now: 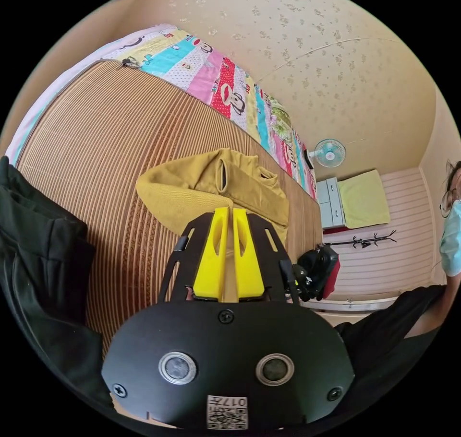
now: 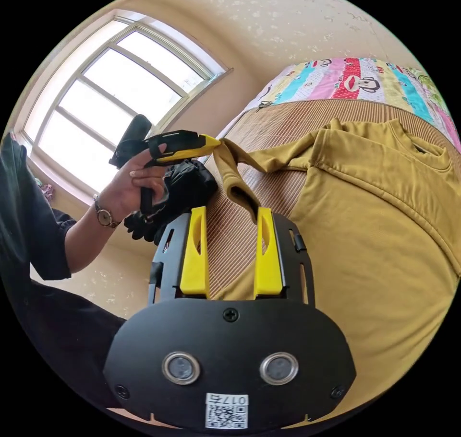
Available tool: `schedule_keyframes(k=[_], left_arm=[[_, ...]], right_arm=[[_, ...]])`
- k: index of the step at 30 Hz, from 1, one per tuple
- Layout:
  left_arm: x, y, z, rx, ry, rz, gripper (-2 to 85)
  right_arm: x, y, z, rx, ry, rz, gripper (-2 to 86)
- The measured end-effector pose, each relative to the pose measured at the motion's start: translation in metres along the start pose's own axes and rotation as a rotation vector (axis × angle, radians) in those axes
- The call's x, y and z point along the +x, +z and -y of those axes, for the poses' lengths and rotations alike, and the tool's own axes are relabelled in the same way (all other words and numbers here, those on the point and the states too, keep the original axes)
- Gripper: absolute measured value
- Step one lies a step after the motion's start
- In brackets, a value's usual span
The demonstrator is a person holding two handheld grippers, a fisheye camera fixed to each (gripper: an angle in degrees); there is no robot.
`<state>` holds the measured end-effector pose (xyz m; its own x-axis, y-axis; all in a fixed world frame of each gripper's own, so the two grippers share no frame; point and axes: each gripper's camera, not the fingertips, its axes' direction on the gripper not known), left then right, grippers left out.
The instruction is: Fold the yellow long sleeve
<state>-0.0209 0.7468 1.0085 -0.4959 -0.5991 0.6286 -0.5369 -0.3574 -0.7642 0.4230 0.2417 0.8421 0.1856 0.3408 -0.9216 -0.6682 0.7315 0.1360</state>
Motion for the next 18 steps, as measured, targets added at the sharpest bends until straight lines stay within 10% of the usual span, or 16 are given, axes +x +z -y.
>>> schedule_keyframes(k=[18], left_arm=[[0.033,-0.067,0.018,0.134,-0.07,-0.229,-0.5]], right_arm=[[0.059,-0.101,0.091,0.092,-0.244,0.008,17.0]])
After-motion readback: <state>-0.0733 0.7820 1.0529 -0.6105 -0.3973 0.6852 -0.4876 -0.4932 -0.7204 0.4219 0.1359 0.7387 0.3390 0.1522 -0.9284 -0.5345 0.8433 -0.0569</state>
